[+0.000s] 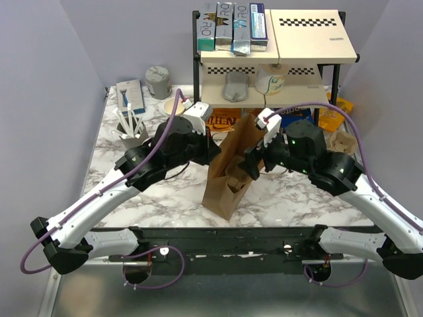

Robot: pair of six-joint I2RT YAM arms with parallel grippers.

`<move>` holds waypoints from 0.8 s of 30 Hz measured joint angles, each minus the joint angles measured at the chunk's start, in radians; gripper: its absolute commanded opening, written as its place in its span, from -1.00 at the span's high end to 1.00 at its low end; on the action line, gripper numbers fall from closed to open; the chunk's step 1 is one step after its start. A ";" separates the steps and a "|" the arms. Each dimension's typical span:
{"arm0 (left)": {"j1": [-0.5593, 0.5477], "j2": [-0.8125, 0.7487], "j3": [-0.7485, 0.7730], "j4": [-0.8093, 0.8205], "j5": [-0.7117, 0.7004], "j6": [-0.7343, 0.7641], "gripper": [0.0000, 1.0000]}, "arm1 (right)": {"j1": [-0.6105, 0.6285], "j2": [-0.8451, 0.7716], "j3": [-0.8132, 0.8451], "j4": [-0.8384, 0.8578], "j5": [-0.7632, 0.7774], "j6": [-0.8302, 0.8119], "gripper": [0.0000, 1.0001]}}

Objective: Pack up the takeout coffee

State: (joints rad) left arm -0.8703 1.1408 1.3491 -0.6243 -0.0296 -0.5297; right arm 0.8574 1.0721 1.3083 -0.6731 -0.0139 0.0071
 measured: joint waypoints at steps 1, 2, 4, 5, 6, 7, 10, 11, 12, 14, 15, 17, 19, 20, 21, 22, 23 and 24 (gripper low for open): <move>-0.008 -0.005 -0.006 0.012 -0.011 0.010 1.00 | 0.000 -0.018 -0.015 0.005 -0.007 -0.007 -0.99; -0.013 -0.011 -0.013 0.020 -0.018 0.018 1.00 | 0.000 -0.039 -0.037 0.012 -0.015 -0.013 -0.98; -0.026 -0.028 -0.029 0.036 -0.046 0.042 1.00 | 0.000 -0.076 -0.091 0.017 -0.035 -0.027 -0.97; -0.031 -0.035 -0.032 0.040 -0.059 0.052 1.00 | 0.000 -0.094 -0.122 0.020 -0.047 -0.031 -0.97; -0.036 -0.040 -0.034 0.043 -0.073 0.060 1.00 | 0.000 -0.113 -0.154 0.019 -0.058 -0.034 -0.97; -0.045 -0.047 -0.037 0.052 -0.098 0.074 1.00 | 0.000 -0.128 -0.183 0.019 -0.067 -0.031 -0.97; -0.062 -0.071 -0.059 0.096 -0.153 0.134 1.00 | 0.000 -0.190 -0.272 0.023 -0.096 -0.008 -0.96; -0.068 -0.077 -0.068 0.111 -0.161 0.153 1.00 | 0.000 -0.217 -0.303 0.029 -0.106 0.001 -0.97; -0.074 -0.085 -0.081 0.130 -0.166 0.176 1.00 | 0.000 -0.247 -0.334 0.039 -0.116 0.005 -0.96; -0.093 -0.095 -0.105 0.160 -0.171 0.220 1.00 | 0.000 -0.307 -0.391 0.055 -0.137 0.018 -0.96; -0.106 -0.098 -0.114 0.175 -0.168 0.244 1.00 | 0.000 -0.331 -0.417 0.066 -0.151 0.020 -0.96; -0.130 -0.102 -0.132 0.198 -0.156 0.280 1.00 | 0.000 -0.364 -0.454 0.079 -0.176 0.020 -0.96; -0.161 -0.104 -0.152 0.220 -0.132 0.319 1.00 | 0.002 -0.377 -0.476 0.090 -0.198 0.019 -0.96; -0.186 -0.104 -0.166 0.229 -0.117 0.335 1.00 | 0.004 -0.386 -0.488 0.098 -0.209 0.018 -0.96; -0.204 -0.105 -0.175 0.235 -0.108 0.344 1.00 | 0.007 -0.391 -0.498 0.103 -0.222 0.018 -0.96; -0.226 -0.106 -0.188 0.242 -0.104 0.351 1.00 | 0.008 -0.398 -0.510 0.105 -0.235 0.018 -0.95; -0.251 -0.111 -0.204 0.246 -0.097 0.358 1.00 | 0.009 -0.408 -0.521 0.103 -0.247 0.018 -0.93; -0.270 -0.116 -0.216 0.249 -0.093 0.360 1.00 | 0.011 -0.423 -0.533 0.103 -0.264 0.018 -0.93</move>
State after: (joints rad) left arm -1.1400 1.0252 1.1328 -0.3752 -0.1223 -0.1696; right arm 0.8680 0.6491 0.7757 -0.5697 -0.2783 0.0250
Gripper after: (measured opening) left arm 0.014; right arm 0.977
